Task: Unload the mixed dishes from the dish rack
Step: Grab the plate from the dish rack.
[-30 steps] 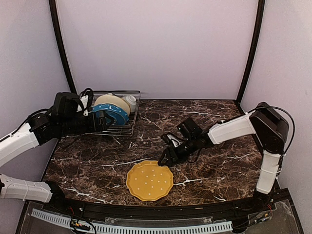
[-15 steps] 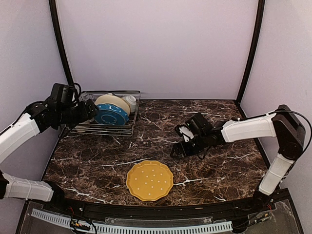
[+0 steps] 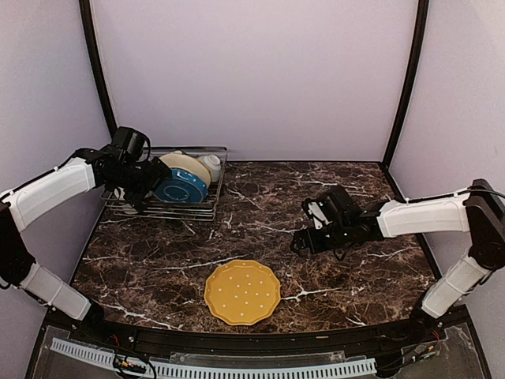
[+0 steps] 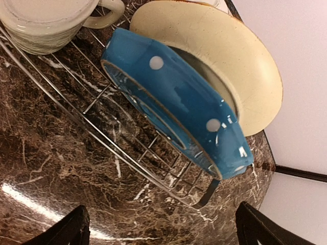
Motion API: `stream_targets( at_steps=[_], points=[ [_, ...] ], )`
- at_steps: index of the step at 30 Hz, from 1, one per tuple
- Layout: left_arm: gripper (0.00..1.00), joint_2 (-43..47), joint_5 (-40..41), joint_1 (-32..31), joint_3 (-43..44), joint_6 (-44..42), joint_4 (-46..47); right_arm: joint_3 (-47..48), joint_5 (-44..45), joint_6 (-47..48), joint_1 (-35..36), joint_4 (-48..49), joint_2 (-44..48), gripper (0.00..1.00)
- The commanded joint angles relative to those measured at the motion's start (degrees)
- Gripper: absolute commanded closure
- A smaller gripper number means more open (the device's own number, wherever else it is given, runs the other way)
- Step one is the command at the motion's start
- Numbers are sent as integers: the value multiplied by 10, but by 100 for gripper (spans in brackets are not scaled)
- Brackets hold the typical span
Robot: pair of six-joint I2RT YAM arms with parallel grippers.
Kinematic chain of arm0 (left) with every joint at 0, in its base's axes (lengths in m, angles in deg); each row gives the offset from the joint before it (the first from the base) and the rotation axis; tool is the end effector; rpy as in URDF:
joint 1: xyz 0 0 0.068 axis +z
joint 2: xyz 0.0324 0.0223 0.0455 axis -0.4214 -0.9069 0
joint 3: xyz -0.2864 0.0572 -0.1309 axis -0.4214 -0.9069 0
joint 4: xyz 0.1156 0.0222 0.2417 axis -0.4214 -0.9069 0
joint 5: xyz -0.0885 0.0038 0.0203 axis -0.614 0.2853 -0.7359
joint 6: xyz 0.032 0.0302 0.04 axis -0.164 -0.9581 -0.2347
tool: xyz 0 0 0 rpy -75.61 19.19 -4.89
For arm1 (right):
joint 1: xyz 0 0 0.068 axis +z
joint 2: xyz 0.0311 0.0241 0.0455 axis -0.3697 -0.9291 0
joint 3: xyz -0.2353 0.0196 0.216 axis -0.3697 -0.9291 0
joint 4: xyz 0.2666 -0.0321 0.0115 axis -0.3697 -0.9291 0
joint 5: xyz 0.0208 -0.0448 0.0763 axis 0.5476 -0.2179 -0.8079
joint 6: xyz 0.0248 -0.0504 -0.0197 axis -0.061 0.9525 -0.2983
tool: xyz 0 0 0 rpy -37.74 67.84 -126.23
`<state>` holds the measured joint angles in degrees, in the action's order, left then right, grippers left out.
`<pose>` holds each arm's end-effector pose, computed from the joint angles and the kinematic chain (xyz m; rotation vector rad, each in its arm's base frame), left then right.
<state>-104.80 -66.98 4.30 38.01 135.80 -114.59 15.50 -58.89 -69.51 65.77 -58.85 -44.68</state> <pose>0.2911 -0.1073 0.3472 -0.9826 2.2398 -0.6753 0.2275 0.2194 0.2168 -0.4521 2.5009 0.4735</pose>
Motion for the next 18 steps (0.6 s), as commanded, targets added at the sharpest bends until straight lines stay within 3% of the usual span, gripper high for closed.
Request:
stream_targets(
  at_steps=[1,7,12,18],
  points=[
    [3,-26,-15,1,48,105,-14,-19,27,-19,-4,23,29,4],
    [14,-60,-8,0,74,181,-7,-23,95,-31,-17,-6,63,1],
    [18,-91,14,-3,105,223,-40,-20,70,-18,-55,-15,98,1],
    [18,-124,36,-3,148,216,-44,-23,58,-10,-62,-14,116,1]
  ],
)
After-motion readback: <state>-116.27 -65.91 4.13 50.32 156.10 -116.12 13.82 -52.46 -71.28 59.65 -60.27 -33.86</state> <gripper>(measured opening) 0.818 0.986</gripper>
